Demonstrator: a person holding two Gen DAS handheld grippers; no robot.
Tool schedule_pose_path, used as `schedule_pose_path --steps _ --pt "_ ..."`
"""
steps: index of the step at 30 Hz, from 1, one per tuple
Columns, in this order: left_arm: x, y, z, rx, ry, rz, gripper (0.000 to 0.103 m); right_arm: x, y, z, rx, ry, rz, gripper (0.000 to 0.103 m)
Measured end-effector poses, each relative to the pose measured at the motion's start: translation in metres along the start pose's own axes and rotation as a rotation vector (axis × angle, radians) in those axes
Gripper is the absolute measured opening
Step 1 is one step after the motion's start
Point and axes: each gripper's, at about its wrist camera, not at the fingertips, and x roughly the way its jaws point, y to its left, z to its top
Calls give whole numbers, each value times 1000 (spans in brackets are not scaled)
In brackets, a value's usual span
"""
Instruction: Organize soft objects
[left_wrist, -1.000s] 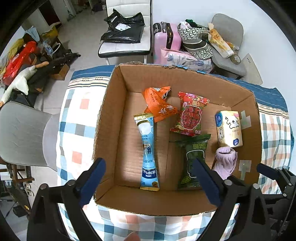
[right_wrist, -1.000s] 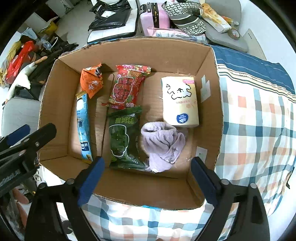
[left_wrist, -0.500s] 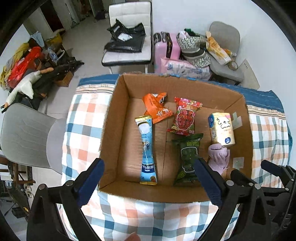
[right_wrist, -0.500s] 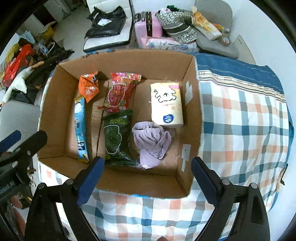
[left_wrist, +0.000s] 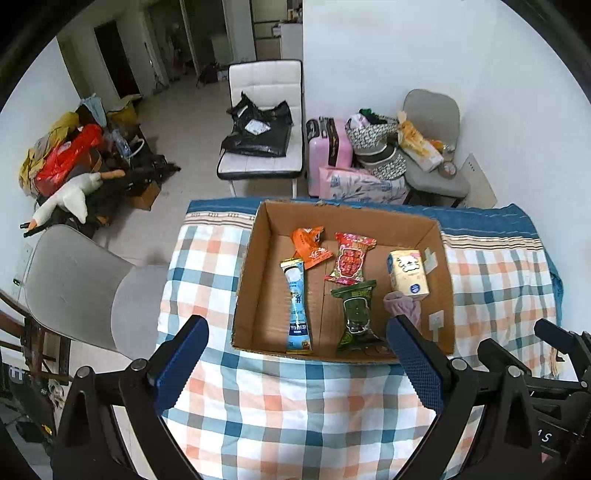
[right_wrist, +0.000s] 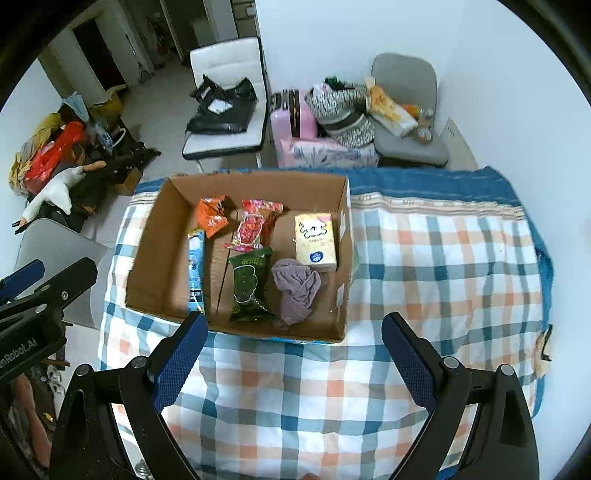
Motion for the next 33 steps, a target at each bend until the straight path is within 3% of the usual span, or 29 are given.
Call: schedule_pose_path --steps 6,16,33 --pt "-39 5 -5 -4 -60 4 100 -52 1 -11 -7 -83 -8 97" --pt "-76 4 -21 -7 -100 -11 100 -94 -1 -24 -2 -127 -1 97" --pt "-95 -3 -33 1 -108 -10 100 -114 -5 -28 2 -150 -6 97"
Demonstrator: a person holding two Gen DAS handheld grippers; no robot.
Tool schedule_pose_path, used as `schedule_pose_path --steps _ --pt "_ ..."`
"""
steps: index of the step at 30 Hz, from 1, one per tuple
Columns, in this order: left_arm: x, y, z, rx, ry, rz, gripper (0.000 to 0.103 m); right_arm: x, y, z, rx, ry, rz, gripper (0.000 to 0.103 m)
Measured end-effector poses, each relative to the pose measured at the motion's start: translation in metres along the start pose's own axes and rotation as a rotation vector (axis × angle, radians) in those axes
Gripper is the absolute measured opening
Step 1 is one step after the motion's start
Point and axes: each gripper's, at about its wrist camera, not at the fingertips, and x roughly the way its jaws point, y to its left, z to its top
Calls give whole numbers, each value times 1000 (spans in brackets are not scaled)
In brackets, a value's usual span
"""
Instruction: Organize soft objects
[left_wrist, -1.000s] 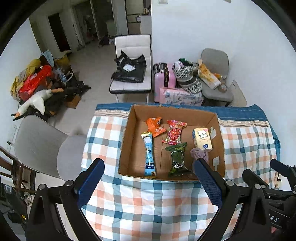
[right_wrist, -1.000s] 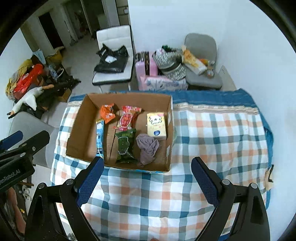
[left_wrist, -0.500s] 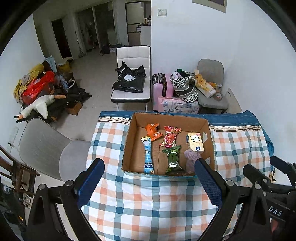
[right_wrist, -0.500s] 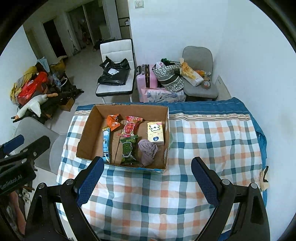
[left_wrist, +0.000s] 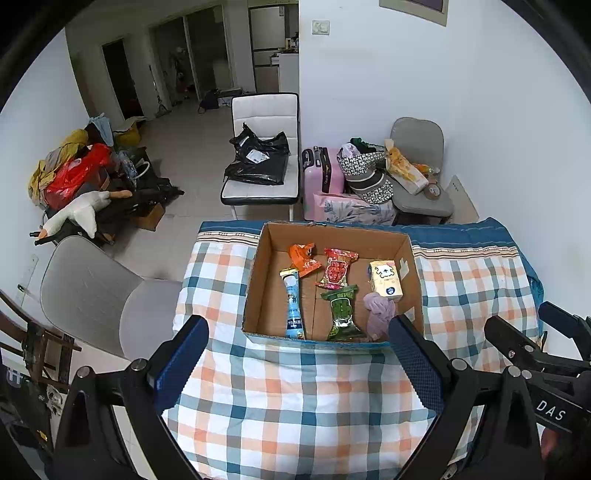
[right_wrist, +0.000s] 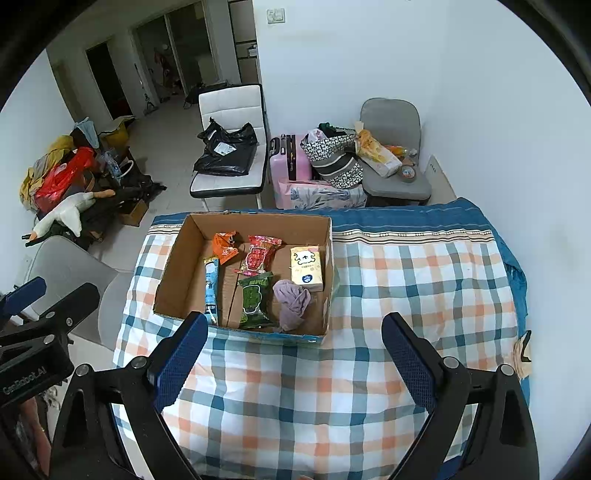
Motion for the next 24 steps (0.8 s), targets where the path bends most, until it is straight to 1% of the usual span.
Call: schedule_pose_path --steps 24 --pt "2 0 -5 -7 11 -1 100 -8 -7 -3 13 -14 -29 97"
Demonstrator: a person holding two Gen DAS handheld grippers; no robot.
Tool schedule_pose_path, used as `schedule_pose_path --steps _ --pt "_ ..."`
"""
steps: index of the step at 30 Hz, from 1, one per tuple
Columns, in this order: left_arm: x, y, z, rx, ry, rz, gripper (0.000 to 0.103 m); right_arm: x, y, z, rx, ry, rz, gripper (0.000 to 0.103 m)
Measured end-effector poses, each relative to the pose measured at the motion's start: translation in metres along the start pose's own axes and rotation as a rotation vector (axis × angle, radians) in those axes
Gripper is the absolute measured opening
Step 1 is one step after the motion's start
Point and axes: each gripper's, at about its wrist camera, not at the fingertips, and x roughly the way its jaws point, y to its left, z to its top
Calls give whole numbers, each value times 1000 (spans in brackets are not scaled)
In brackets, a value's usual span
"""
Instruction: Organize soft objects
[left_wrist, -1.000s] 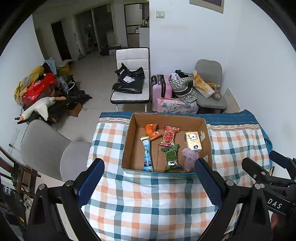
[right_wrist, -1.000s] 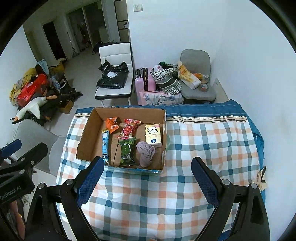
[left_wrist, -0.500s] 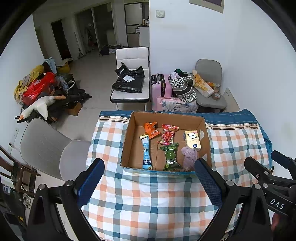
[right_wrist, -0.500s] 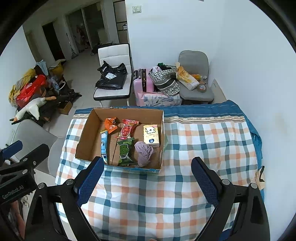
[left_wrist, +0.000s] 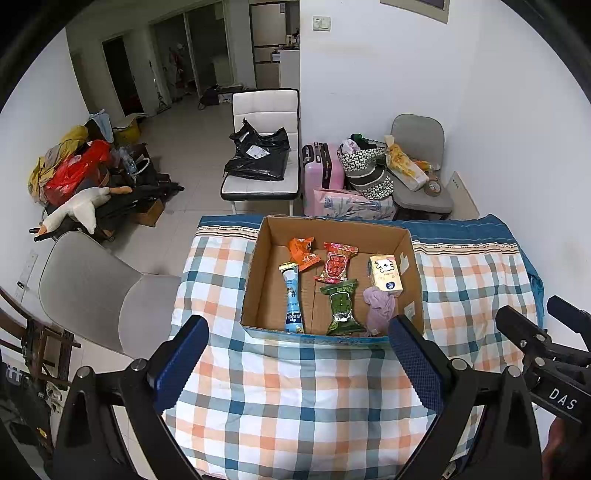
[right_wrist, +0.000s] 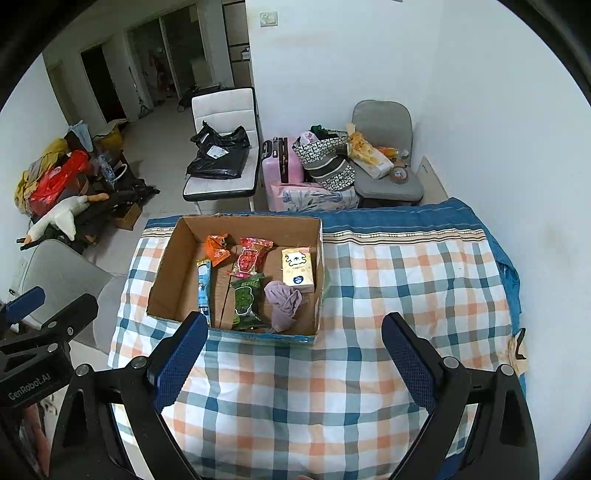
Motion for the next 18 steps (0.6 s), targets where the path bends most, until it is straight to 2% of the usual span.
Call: schedule_pose_path --steps 18 --pt "1 0 -5 -7 -5 -2 100 -1 0 -1 -2 -2 -1 97"
